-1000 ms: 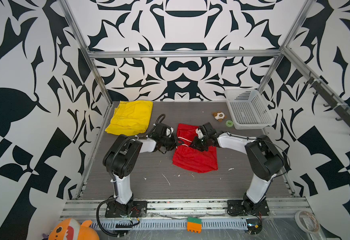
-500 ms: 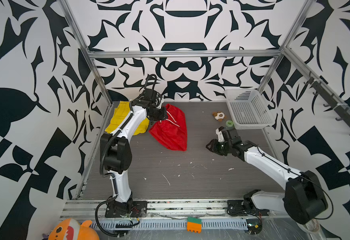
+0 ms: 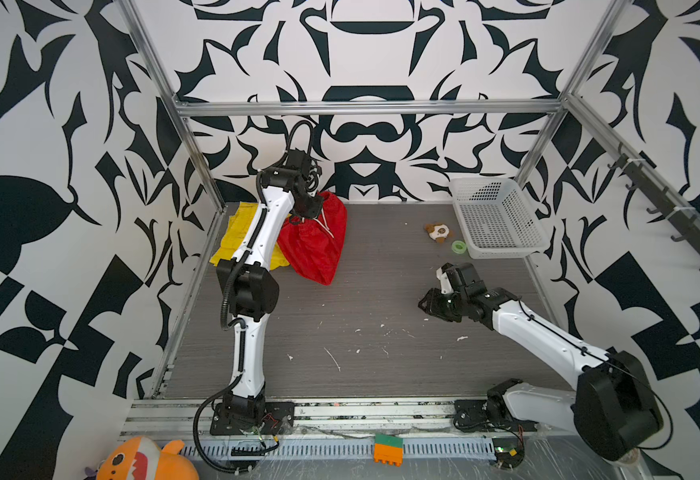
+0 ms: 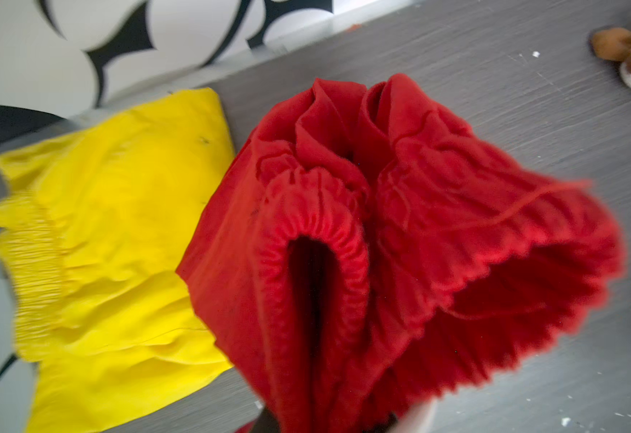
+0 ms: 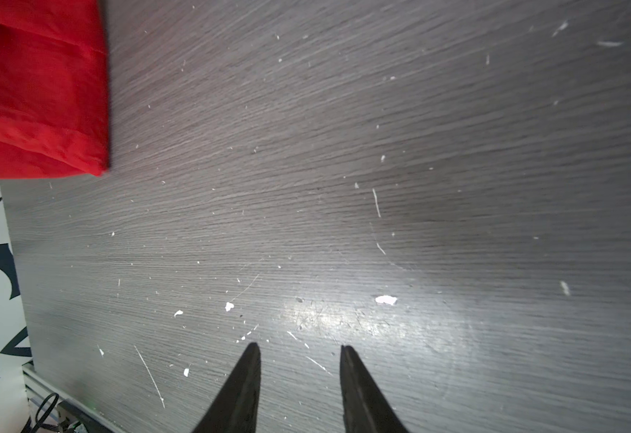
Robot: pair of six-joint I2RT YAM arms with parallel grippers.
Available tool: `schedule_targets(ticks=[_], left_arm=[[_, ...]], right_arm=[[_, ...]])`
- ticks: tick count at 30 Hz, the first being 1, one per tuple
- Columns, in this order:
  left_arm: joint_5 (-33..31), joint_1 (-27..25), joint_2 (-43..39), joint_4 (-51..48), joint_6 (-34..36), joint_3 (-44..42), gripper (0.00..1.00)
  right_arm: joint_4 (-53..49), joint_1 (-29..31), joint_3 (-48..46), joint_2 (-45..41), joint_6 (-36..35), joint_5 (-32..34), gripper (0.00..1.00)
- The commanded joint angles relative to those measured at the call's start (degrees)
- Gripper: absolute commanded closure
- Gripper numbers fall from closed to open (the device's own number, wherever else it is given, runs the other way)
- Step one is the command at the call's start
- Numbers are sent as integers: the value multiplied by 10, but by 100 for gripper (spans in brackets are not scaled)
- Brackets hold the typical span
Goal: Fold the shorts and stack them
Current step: 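Lift the red shorts with the left gripper toward the yellow shorts while right withdraws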
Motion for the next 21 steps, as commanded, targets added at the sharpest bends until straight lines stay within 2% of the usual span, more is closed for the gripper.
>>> schedule_targets(ticks=[1,9,21], left_arm=[[-33,26,-14,-33,32,20,100],[-32,54,-36,4,63,26,98],[15,95,-44,52,81,55,95]], right_arm=[[-13,-4,1,-12,-16,14,60],[-8,-4,1,-7,-13,11,60],[3,-5,3,13,-10,1,60]])
